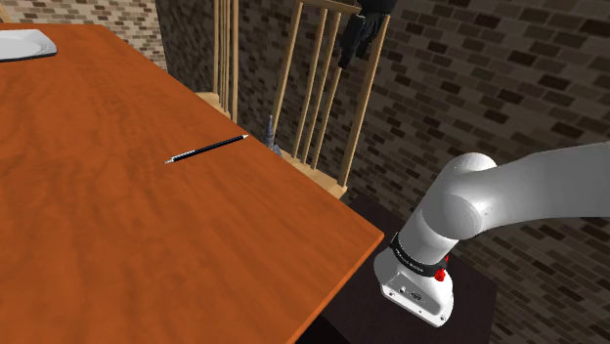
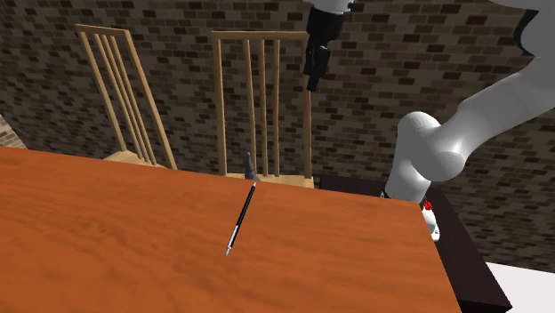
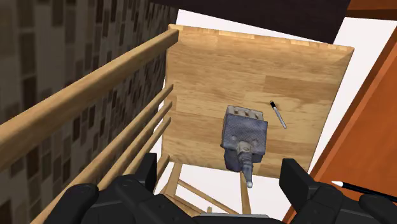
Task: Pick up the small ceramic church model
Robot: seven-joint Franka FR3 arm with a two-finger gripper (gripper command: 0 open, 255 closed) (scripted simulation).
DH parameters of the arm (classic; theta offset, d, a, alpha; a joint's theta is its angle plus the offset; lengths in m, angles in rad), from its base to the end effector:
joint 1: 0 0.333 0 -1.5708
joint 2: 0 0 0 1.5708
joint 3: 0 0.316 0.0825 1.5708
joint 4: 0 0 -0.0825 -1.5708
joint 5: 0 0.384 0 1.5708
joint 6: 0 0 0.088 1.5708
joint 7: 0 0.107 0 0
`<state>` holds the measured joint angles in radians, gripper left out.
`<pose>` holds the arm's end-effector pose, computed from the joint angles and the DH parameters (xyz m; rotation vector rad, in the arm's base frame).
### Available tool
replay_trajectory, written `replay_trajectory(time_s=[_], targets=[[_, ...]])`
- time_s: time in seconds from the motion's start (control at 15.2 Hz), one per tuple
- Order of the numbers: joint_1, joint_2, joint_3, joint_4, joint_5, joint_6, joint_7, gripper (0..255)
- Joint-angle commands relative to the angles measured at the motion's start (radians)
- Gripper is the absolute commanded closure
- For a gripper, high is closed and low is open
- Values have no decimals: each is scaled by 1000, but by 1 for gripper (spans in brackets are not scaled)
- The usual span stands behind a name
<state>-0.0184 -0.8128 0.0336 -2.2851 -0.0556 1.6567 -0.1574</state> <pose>0.3074 0.0035 0.6411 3.0257 0.2487 0.2703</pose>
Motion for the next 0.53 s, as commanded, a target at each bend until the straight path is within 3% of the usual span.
replay_trajectory(time_s=[0.0, 0.46], targets=[[0, 0, 0, 0, 0, 0, 0, 0], [-63, 295, 118, 108, 92, 4, 333, 0]])
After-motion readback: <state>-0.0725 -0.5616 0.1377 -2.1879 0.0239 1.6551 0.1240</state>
